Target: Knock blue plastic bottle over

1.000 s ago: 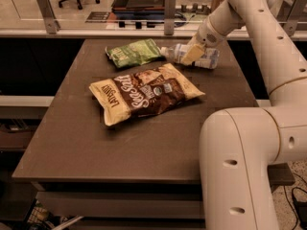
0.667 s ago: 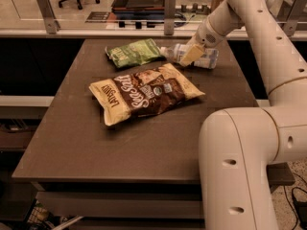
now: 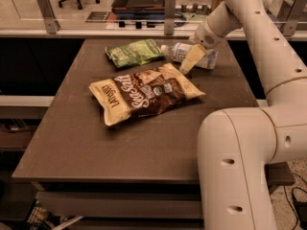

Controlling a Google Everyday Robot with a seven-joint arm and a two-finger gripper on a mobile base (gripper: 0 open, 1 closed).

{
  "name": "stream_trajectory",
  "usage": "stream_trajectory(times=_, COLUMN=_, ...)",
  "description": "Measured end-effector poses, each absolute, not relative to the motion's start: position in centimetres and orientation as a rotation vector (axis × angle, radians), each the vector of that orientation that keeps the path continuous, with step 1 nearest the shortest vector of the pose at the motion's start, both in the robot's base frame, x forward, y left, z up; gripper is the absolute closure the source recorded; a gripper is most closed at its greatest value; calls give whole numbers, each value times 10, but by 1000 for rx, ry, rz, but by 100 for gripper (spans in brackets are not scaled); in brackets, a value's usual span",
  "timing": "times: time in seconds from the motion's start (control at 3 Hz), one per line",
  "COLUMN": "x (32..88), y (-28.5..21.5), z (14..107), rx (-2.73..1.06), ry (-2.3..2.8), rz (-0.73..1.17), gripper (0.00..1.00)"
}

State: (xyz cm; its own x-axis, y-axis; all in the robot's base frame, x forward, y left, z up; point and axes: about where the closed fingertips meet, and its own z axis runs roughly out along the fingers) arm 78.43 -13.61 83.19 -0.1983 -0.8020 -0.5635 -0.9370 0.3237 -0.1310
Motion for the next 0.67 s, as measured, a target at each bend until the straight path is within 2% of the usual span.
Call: stream_trajectory(times=0.67, x=775, y=-190, z=859, rx=-1432, ry=2140, rz=198, gripper=0)
